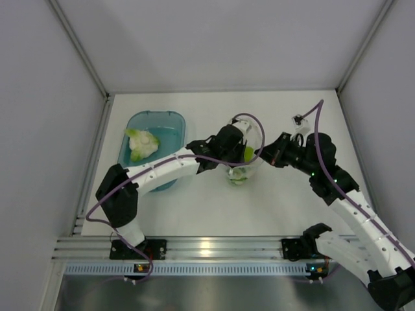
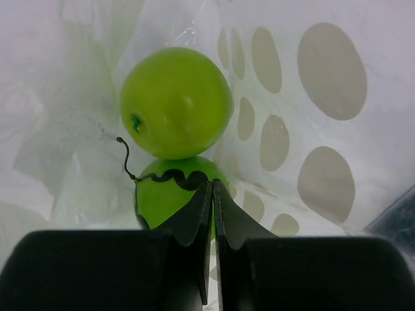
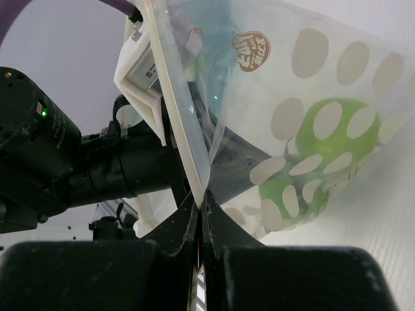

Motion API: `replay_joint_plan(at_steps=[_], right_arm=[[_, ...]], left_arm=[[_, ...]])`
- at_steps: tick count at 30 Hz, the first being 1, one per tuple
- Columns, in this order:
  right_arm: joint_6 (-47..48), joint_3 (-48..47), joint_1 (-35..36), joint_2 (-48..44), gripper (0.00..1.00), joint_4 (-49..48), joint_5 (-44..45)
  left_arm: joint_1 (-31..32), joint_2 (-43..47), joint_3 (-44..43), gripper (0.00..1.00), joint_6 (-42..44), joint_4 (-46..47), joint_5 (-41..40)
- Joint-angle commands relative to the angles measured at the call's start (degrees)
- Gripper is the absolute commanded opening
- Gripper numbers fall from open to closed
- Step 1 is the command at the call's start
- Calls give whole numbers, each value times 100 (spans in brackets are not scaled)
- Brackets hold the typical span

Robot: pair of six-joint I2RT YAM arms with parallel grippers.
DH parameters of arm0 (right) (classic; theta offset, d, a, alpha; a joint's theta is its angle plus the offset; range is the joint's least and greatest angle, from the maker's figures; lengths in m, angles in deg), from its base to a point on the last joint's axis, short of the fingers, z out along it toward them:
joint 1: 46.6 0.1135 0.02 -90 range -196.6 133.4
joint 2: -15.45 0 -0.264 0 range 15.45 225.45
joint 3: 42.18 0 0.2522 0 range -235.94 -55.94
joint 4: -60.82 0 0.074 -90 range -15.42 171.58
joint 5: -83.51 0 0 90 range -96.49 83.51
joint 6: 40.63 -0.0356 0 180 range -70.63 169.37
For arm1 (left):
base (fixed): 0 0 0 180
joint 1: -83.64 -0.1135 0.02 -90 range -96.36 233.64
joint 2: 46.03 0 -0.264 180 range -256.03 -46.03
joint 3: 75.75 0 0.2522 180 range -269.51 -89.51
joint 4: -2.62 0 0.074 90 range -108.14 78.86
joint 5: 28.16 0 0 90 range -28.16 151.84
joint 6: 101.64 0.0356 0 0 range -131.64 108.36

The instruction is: Open the zip-top bag and remove the fake food

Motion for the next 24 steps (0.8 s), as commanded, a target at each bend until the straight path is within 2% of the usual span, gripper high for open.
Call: replay_joint_plan(at_steps=[1,4,13,18,24], right_arm=[[-115,177,89,-151,0,-4,-55],[-45,248,80,-292,0,110,242],[334,240,89,-284,0,418,806],[421,257,89,-222,0,383,920],[720,187,80,-81,0,541,1202]], left_arm=[[-46,-61,-341,9,-216,-159,-37],[-28,-307,-438,9,-190,-308,-62],[86,-641,-491,45,179,-774,-150],[130,-1010,-745,52,390,-1274,-106],[253,-1265,-1097,65,733,-1829,-45]])
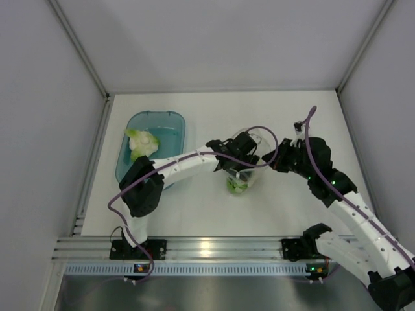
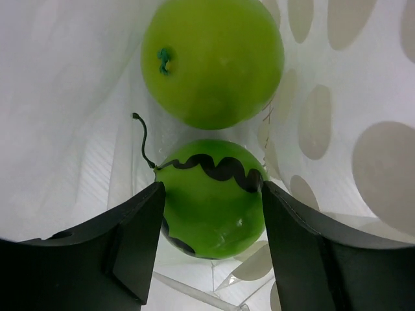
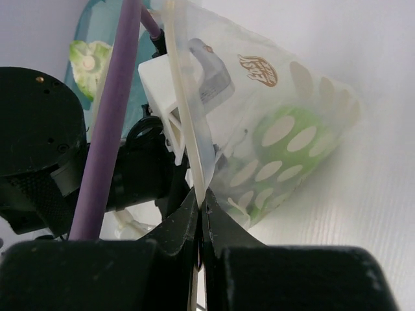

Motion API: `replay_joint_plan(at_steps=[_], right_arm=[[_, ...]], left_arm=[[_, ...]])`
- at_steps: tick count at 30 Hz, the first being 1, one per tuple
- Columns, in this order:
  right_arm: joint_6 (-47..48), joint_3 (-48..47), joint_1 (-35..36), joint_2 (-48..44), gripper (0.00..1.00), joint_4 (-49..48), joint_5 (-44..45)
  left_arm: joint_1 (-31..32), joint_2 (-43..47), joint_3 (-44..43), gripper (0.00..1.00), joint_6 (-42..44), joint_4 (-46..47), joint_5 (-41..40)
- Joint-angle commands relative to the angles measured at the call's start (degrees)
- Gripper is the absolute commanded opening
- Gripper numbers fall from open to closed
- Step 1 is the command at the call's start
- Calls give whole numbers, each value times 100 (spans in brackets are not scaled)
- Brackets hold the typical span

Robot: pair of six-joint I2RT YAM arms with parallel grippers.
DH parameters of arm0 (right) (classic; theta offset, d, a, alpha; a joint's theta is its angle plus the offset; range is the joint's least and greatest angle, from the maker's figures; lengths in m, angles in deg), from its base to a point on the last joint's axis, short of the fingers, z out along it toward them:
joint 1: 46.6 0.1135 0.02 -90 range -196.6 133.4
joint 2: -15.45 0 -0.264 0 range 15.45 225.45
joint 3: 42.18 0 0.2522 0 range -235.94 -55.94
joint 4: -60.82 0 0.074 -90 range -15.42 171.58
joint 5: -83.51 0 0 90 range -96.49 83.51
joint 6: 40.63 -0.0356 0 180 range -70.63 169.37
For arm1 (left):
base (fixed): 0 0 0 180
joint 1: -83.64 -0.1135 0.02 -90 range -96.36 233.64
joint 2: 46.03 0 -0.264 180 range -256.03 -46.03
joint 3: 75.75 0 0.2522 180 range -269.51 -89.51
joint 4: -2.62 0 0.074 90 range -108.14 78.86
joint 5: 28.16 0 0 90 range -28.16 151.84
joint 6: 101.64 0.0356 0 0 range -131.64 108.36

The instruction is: Open the zip-top bag and remove the fake food

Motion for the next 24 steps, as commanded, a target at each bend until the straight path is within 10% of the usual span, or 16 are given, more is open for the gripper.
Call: replay_joint_plan(at_steps=[1,10,24], right_arm=[[316,-124,60,47,0,-1,332],[650,-229,61,241,0,149,561],[843,-326,61,355,0,246,798]], left_arm=[[63,-85,-297,68,333,-675,58],[89,-507,-509,88,764,-1335,278],[63,-964,-368,89,931,-1590,586]])
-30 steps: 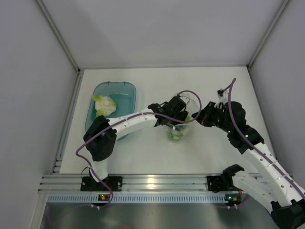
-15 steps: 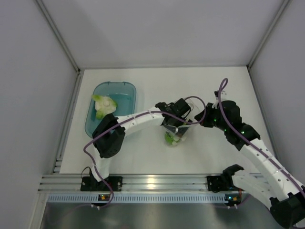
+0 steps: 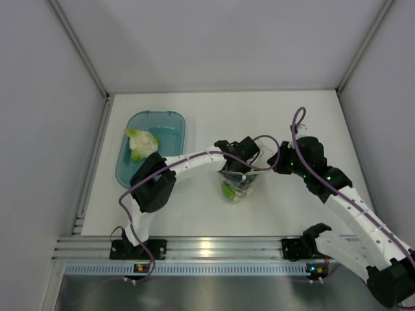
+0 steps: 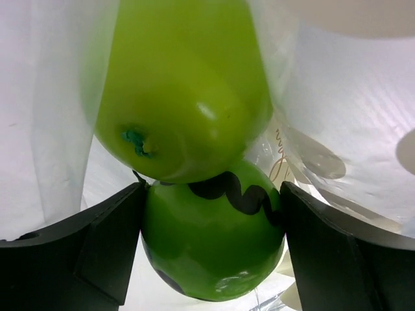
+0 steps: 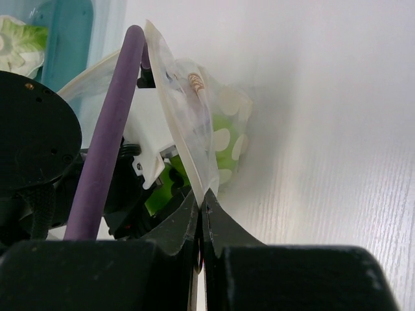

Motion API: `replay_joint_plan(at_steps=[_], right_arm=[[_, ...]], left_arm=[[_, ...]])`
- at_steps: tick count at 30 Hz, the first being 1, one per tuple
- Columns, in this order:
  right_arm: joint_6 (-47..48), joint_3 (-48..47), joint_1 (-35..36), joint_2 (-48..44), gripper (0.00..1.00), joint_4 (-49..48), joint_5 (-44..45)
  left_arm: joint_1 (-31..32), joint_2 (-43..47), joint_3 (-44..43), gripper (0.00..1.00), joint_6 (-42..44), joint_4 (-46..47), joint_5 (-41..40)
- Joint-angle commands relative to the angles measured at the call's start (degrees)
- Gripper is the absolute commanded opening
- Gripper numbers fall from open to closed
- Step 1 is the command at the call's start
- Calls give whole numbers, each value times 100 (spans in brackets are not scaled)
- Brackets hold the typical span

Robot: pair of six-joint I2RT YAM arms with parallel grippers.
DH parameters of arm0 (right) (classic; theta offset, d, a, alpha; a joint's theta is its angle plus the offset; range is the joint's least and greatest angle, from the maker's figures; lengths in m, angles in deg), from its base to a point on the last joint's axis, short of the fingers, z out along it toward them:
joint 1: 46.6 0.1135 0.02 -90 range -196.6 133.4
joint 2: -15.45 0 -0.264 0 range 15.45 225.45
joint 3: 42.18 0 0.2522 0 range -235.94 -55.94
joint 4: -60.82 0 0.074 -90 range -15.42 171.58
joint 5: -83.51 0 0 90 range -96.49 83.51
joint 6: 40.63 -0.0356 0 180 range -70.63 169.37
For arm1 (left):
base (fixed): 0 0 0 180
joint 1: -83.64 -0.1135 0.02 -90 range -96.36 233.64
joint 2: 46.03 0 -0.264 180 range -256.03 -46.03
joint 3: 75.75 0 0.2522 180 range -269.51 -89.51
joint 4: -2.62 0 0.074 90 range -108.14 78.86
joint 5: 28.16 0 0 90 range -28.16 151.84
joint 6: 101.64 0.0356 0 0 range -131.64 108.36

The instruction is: Open the zip-top bag and remove the fake food

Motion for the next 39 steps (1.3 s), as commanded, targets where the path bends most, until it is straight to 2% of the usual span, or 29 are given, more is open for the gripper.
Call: replay_joint_plan(at_steps=[1,2,3,6,8,9,14,20,26,34,39], right_arm=[[199,-332,67,-16,0,-255,134],[208,-332,67,-16,0,-246,134],[208,-332,58,-25,0,-255,143],[251,-324,58,-69,0,-342,90],[295,-262,67,-130,0,-457,20],[313,-245,67,-148,0,-509,-32],[541,-332,67,-210,0,-668,177],[893,-490,58,-69,0,-905,626],[1244,-965,49,457,0,-678,661],[1359,-1334,50,1170,0,-167,977],[1306,-1290,58,1091,0,-150,767]], left_arm=[[-13,-317,4,81,88,-523,201],[-22,-309,-31,74,52,-523,210],[-22,-317,-75,53,17,-515,202],[-22,-291,-286,26,-115,-506,157],[-22,-291,-453,11,-133,-471,236],[-22,-282,-506,0,-150,-436,263],[-5,-28,-401,0,-194,212,762],[74,376,170,0,-27,1128,1449],[153,1044,1004,0,166,2323,1836],[154,1546,1436,0,254,2623,1222],[154,1625,1454,0,26,2623,44]])
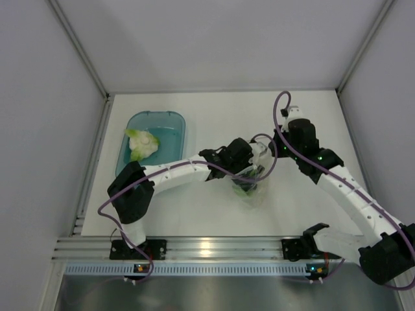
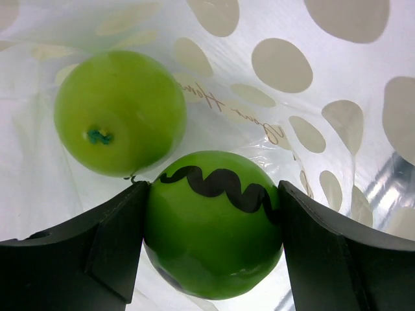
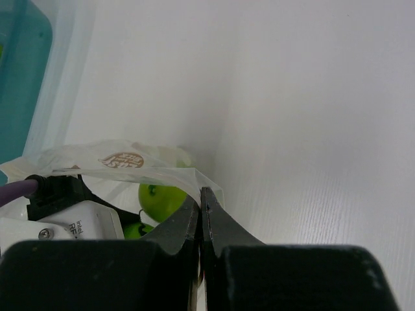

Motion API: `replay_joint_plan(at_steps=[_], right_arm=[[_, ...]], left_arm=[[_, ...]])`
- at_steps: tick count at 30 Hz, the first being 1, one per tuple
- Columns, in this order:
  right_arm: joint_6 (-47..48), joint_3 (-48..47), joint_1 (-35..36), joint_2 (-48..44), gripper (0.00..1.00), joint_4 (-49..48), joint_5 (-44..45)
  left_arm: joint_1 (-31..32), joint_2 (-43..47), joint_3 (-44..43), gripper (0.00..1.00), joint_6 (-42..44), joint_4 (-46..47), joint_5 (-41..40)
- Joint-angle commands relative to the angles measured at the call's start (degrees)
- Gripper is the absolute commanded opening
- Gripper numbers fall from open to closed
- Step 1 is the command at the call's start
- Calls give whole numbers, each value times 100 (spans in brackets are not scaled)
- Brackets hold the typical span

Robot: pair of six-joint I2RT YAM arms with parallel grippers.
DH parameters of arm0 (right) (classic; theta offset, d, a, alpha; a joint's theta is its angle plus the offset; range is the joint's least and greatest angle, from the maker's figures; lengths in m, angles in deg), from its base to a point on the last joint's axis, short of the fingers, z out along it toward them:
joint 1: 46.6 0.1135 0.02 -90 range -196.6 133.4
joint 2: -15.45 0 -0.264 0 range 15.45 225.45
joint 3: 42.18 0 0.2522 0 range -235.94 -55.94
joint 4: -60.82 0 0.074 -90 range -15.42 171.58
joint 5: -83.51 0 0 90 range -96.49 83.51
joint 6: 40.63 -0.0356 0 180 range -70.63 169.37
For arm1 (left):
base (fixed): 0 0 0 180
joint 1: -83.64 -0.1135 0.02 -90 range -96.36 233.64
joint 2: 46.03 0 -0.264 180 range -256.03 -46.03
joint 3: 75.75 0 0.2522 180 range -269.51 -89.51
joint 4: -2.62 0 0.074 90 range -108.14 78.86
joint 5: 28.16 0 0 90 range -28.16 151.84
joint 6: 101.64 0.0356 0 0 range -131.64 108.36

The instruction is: Open the zip-top bag and remove the fake food

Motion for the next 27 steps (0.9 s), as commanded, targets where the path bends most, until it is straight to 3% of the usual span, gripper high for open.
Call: replay_joint_plan(at_steps=[1,7,17,23,27], right_arm=[[78,-250,56,-100,0,-10,35],[-27,-250,231,-187,0,69,-458],[-432,-417,1540,-373,0,403,902],[-766,-101,1884,-531,0,272,1966],[-819,136,1911,-610,0,70,2275]], left_arm=[[29,333,31,0,-53,304,-785],[20,447,5,0,-202,813,-1225],[20,535,-365,0,-939,1104,-1936],[20,720,-251,0,-1353,1157,-2393],[29,947,-84,0,-1468,1314,-2079]])
